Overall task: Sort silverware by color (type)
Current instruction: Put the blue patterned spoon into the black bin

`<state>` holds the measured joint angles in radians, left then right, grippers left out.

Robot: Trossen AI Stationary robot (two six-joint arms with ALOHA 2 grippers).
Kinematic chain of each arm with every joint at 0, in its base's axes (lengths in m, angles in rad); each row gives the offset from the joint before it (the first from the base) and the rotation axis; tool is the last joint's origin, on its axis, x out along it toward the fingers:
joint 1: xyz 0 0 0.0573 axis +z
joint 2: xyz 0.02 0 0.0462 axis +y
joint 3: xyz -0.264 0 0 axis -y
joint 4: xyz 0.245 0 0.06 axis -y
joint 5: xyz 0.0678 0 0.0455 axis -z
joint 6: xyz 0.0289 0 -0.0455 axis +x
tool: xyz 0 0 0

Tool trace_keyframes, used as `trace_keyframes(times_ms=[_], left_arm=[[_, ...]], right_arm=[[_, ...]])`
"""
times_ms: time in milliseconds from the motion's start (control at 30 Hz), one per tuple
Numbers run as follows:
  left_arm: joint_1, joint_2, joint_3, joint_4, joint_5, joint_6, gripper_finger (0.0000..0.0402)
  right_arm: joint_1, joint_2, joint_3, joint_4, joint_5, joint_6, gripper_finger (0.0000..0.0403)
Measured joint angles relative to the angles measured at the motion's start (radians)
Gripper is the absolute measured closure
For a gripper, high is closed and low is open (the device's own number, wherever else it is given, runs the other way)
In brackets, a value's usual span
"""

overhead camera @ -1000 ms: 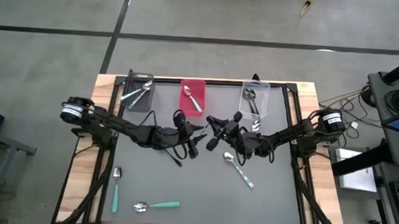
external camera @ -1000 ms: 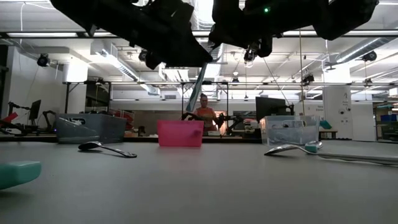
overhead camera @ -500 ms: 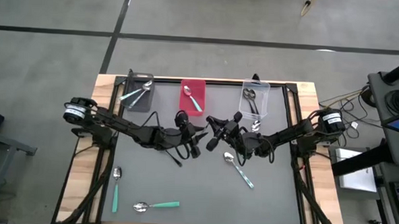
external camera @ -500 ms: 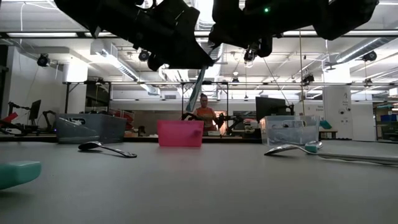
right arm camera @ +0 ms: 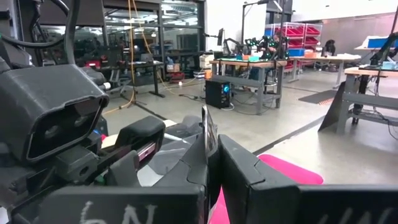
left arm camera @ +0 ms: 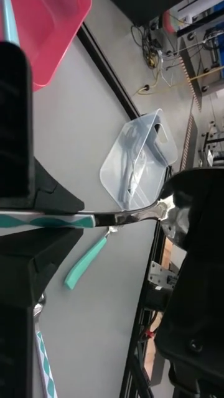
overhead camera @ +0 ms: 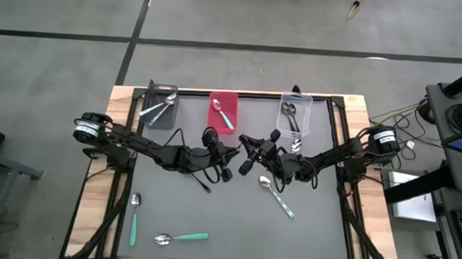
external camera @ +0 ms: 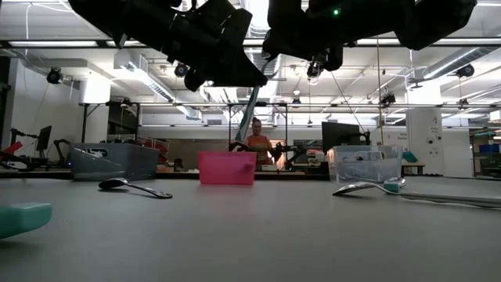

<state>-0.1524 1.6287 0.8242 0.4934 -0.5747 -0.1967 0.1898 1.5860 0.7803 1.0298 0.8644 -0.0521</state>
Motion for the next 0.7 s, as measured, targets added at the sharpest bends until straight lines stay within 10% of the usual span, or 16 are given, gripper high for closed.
trace_keyframes(times_ms=[700], left_arm=[[0.007,-0.112,0.000,-0.240,0.014,-0.060,0.0394]], right_arm=[[-0.001,-0.026,0.001,-0.003,0.001,-0.046,0.0238]])
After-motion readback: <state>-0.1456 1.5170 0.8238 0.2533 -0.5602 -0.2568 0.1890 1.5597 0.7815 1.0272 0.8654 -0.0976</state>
